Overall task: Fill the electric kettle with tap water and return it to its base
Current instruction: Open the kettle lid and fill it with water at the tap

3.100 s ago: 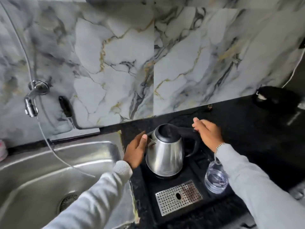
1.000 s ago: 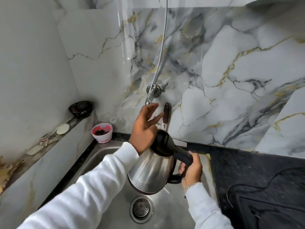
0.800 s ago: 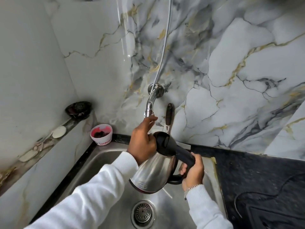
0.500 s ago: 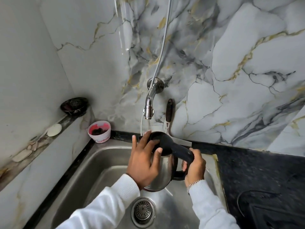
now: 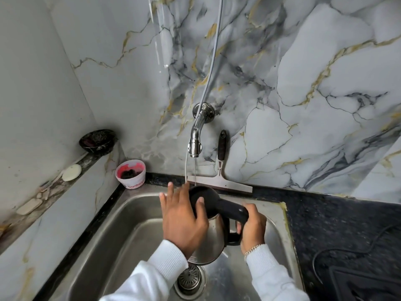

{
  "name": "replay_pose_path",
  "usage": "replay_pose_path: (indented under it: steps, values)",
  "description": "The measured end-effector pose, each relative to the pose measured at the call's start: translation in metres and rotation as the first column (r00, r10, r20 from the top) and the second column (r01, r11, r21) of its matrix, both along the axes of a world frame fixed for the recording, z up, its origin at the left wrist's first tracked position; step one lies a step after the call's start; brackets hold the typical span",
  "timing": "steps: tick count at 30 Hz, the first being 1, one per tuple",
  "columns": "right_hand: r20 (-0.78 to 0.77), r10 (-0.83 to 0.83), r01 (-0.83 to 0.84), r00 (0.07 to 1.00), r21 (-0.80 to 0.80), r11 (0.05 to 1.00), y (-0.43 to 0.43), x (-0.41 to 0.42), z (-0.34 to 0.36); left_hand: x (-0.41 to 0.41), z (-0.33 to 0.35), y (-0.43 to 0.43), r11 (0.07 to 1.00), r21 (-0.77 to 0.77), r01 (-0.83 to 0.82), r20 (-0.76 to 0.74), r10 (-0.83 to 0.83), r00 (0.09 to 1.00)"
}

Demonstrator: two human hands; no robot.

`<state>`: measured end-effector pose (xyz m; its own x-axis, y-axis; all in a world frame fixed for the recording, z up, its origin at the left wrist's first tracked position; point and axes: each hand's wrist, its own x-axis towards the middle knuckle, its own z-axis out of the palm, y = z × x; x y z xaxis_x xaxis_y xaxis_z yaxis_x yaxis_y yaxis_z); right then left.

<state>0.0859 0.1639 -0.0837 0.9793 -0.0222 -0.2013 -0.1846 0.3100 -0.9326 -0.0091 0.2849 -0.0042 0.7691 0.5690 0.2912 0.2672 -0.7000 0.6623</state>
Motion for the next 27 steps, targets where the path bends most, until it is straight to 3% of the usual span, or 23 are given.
replay_pose_path:
  steps: [1, 3, 6, 8, 10, 12, 15, 21, 23, 27]
  values:
    - [0.001, -0.005, 0.005, 1.000, 0.007, 1.000, 0.000, -0.001, -0.001, -0.004, -0.007, 0.003, 1.000, 0.015, 0.009, -0.064, -0.008, 0.998]
    - [-0.005, -0.013, 0.013, 1.000, 0.009, 1.000, 0.000, -0.003, -0.003, -0.010, -0.011, 0.002, 0.997, -0.070, 0.025, -0.016, -0.026, 1.000]
    - [0.005, -0.010, 0.010, 1.000, -0.004, 1.000, -0.001, -0.003, -0.002, -0.014, 0.000, -0.002, 0.968, -0.239, 0.077, 0.243, -0.018, 0.970]
    - [0.015, -0.009, 0.009, 1.000, -0.022, 1.000, -0.001, -0.002, 0.001, -0.011, 0.010, -0.003, 0.951, -0.239, 0.195, 0.390, -0.090, 0.917]
    - [0.017, 0.003, -0.002, 1.000, -0.037, 0.999, 0.001, -0.003, 0.003, -0.003, 0.022, -0.004, 0.921, -0.170, 0.349, 0.438, -0.247, 0.865]
    - [0.017, 0.017, -0.016, 1.000, -0.041, 0.999, 0.001, -0.005, 0.002, 0.007, 0.034, -0.005, 0.873, -0.126, 0.472, 0.408, -0.388, 0.827]
    - [-0.001, 0.030, -0.030, 1.000, -0.014, 0.999, 0.000, -0.006, -0.002, 0.023, 0.045, -0.001, 0.850, -0.117, 0.514, 0.351, -0.448, 0.822]
    - [-0.088, 0.021, -0.010, 0.996, 0.124, 0.992, 0.011, 0.003, -0.004, 0.055, 0.049, 0.029, 0.966, -0.086, 0.243, 0.103, -0.234, 0.967]
    - [-0.096, 0.028, -0.015, 0.995, 0.137, 0.991, 0.018, 0.010, -0.005, 0.068, 0.052, 0.037, 0.969, -0.130, 0.209, 0.083, -0.199, 0.976]
    - [-0.100, 0.042, -0.024, 0.994, 0.171, 0.985, 0.035, 0.026, -0.005, 0.086, 0.057, 0.054, 0.905, -0.372, 0.204, 0.163, -0.152, 0.975]
